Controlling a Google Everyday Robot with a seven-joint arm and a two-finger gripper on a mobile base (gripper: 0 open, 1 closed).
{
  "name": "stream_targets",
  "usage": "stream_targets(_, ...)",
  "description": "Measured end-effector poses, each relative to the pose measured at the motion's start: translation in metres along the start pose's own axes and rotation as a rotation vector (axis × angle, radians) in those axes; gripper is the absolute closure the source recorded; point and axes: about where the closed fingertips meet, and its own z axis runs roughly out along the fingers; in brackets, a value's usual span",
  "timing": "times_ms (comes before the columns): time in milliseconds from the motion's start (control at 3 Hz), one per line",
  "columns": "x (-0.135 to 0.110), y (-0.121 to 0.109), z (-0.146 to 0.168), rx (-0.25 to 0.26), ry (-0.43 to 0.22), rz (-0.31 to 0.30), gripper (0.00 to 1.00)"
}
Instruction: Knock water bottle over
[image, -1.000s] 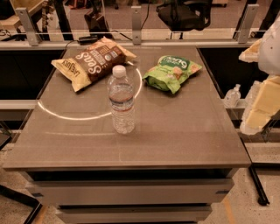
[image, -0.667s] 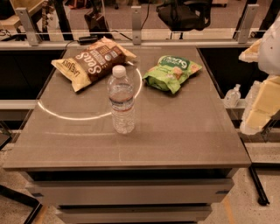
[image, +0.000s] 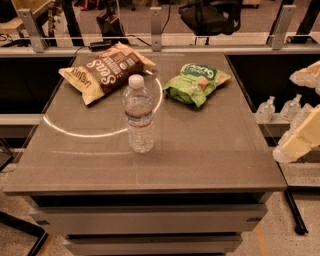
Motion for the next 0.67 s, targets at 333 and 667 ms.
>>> stream_targets(333,0.002,0.009,0.003,0.016,-0.133,0.088,0.0)
stream_targets(667,0.004,0.01,0.013,0.04,-0.285,0.137,0.0)
